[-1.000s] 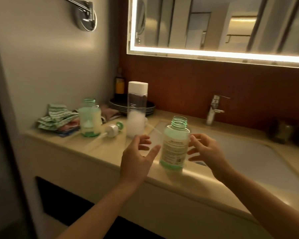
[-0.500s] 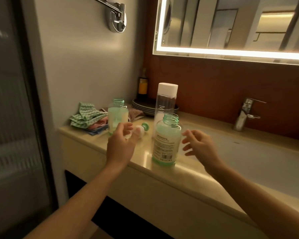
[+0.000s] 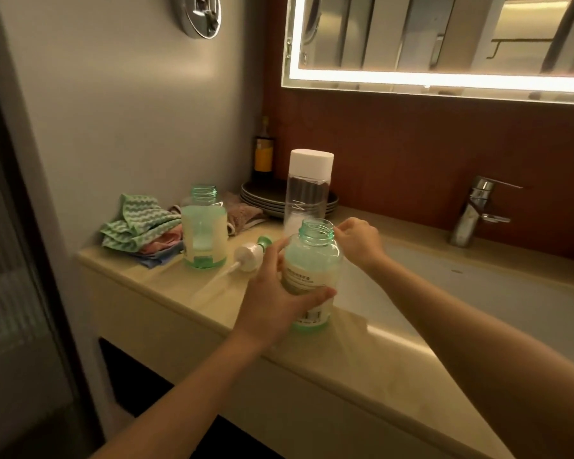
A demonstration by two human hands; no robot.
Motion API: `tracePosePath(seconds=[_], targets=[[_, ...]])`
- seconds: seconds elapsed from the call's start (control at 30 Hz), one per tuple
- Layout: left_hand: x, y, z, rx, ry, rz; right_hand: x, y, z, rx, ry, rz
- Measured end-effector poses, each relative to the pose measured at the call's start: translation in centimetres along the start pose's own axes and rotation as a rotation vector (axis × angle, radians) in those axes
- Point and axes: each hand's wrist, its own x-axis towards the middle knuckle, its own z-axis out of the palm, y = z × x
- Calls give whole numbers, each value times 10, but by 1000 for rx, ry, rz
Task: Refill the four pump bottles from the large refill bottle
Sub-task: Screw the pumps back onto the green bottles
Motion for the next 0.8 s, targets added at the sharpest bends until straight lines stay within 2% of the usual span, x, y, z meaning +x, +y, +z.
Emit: tracePosePath(seconds=[0.2,0.37,0.53,0.63,0.8], targets=[[24,-21,-6,20,149,17,46,6,26,-72,-42,35],[30,-31,-8,28,179,15,69,2,43,-81,-161,51],[32,-36,-7,38,204,19,90,-2,60,-226,-287,20],[33,-37,-7,58,215,28,86,-4,56,-165,-276,52],[31,-34,-7,67,206,14,63,2,23,95,-134,138]])
